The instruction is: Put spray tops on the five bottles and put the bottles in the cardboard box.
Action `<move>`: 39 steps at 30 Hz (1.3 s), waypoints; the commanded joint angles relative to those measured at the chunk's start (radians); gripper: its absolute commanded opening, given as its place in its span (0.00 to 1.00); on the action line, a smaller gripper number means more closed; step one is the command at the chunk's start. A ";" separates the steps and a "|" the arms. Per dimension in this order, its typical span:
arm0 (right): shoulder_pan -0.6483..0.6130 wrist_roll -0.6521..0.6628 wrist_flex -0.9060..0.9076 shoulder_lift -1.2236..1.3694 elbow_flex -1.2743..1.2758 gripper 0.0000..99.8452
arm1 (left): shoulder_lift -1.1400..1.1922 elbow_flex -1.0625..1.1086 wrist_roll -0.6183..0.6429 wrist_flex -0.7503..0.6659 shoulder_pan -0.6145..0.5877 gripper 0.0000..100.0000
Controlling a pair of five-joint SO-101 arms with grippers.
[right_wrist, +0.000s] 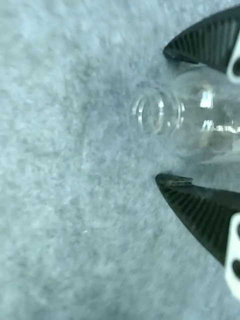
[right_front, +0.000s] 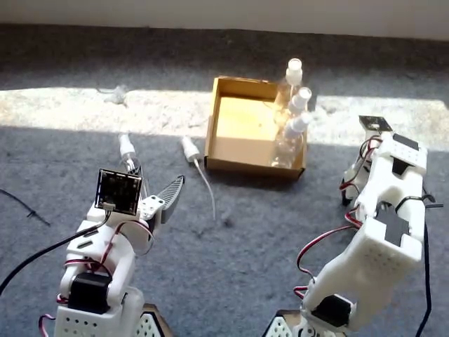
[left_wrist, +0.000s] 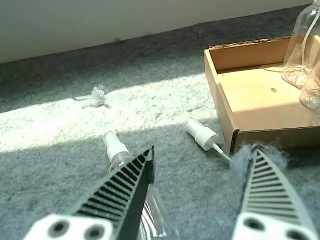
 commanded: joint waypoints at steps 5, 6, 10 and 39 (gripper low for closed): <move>0.010 0.023 0.007 -0.004 -0.030 0.26 | -0.004 -0.005 0.006 -0.023 0.015 0.27; 0.010 0.021 0.008 -0.004 -0.030 0.26 | -0.002 -0.005 0.006 -0.023 0.015 0.27; 0.010 0.021 0.010 -0.004 -0.030 0.19 | -0.002 -0.005 0.006 -0.023 0.015 0.27; 0.025 0.021 -0.042 -0.878 0.292 0.00 | 0.536 -0.481 -0.123 0.135 -0.317 0.27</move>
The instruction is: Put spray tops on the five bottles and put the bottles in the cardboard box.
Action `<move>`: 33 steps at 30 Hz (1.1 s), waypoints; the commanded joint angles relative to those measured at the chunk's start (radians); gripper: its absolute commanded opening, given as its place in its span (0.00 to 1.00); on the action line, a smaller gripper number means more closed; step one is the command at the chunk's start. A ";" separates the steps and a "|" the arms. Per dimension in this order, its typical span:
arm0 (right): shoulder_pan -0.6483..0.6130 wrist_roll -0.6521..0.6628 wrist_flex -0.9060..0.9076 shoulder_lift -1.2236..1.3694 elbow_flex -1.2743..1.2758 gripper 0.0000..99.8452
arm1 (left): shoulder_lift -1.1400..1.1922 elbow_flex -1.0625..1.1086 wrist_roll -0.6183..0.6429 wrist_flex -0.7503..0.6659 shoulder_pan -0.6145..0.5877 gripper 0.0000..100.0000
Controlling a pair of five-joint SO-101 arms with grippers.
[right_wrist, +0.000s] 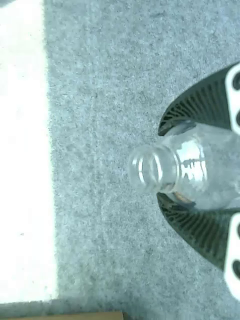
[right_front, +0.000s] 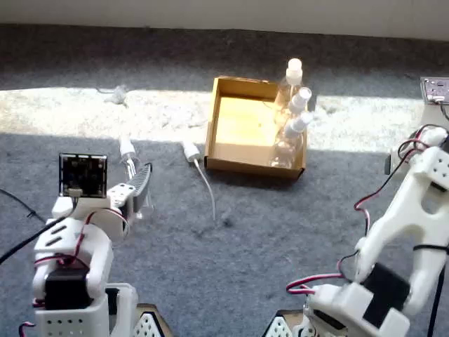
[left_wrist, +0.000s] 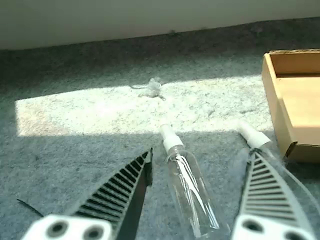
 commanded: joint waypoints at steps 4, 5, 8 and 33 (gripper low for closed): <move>-0.223 0.005 -0.130 -0.530 0.486 0.00 | 0.630 -0.400 -0.107 -0.011 -0.170 0.27; -0.263 0.005 -0.133 -0.598 0.544 0.00 | 0.707 -0.464 -0.107 -0.009 -0.180 0.27; -0.363 0.005 -0.133 -0.785 0.697 0.00 | 0.923 -0.654 -0.101 0.028 -0.182 0.27; -0.522 -0.149 -0.131 -1.239 1.104 0.00 | 2.046 -1.526 0.476 0.232 0.173 0.27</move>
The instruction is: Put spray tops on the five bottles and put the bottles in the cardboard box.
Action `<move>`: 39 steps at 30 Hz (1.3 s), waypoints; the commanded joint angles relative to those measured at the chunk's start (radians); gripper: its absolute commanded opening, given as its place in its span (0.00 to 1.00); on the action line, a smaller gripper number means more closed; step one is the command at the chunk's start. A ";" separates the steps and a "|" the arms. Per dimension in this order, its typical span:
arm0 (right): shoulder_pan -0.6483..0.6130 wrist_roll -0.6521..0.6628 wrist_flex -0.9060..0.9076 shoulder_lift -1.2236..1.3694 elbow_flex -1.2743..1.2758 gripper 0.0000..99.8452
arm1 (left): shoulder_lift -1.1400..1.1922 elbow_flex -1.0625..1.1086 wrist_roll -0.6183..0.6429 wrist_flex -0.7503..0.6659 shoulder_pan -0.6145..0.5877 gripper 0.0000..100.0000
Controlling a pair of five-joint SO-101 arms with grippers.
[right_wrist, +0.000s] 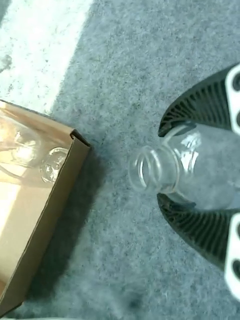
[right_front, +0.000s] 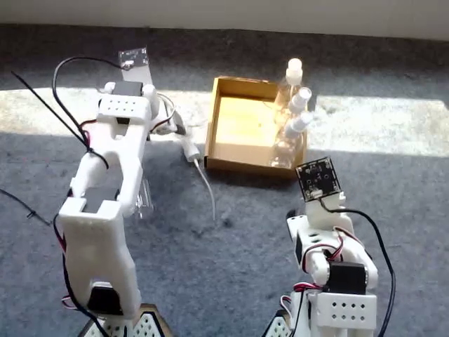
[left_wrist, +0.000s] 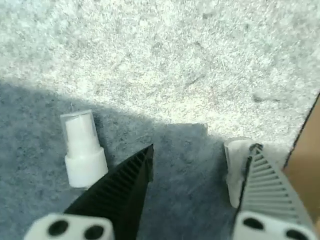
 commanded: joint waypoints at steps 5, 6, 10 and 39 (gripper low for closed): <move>-0.005 -0.005 -0.018 -0.045 0.025 0.00 | 0.067 -0.104 0.034 0.005 0.093 0.27; -0.005 -0.005 -0.018 -0.050 0.028 0.00 | 0.071 -0.104 0.049 0.005 0.099 0.27; -0.005 -0.005 -0.015 -0.059 0.028 0.00 | 0.094 -0.104 0.072 0.003 0.097 0.27; -0.005 -0.005 0.022 -0.059 0.030 0.00 | 0.213 -0.071 0.068 -0.026 0.101 0.15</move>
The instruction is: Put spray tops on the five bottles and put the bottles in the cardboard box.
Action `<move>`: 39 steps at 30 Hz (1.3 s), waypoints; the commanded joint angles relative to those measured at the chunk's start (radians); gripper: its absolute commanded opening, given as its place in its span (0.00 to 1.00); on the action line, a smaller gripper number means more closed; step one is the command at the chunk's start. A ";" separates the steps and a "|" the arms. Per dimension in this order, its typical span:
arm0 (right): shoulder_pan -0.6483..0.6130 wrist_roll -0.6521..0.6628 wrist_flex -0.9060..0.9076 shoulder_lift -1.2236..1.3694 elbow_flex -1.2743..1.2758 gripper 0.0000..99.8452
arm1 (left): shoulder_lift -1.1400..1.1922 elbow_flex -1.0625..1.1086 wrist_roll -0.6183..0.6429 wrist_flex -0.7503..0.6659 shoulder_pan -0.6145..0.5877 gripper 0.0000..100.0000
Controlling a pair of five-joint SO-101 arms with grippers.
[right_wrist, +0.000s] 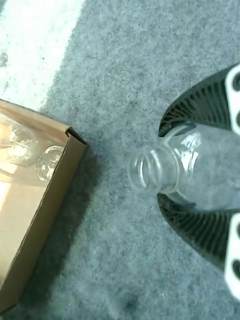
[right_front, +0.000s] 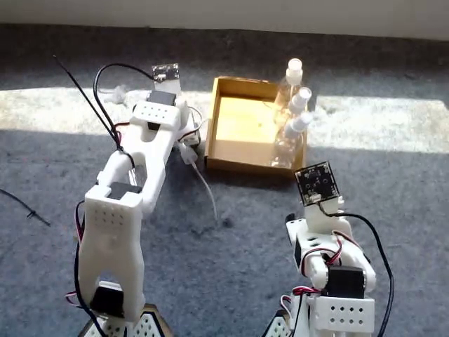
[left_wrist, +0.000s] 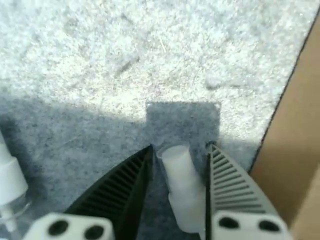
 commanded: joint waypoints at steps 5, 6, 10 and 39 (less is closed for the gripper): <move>-0.005 -0.005 0.007 -0.008 -0.004 0.00 | 0.004 0.008 -0.006 0.000 -0.001 0.15; -0.005 -0.005 0.007 -0.008 -0.004 0.00 | -0.001 0.010 -0.006 0.002 -0.002 0.14; -0.005 -0.005 0.007 -0.008 -0.004 0.00 | -0.004 0.005 -0.006 0.038 -0.047 0.06; -0.179 -0.124 -0.091 -0.008 -0.005 0.00 | -0.688 0.114 -0.255 0.336 -0.124 0.00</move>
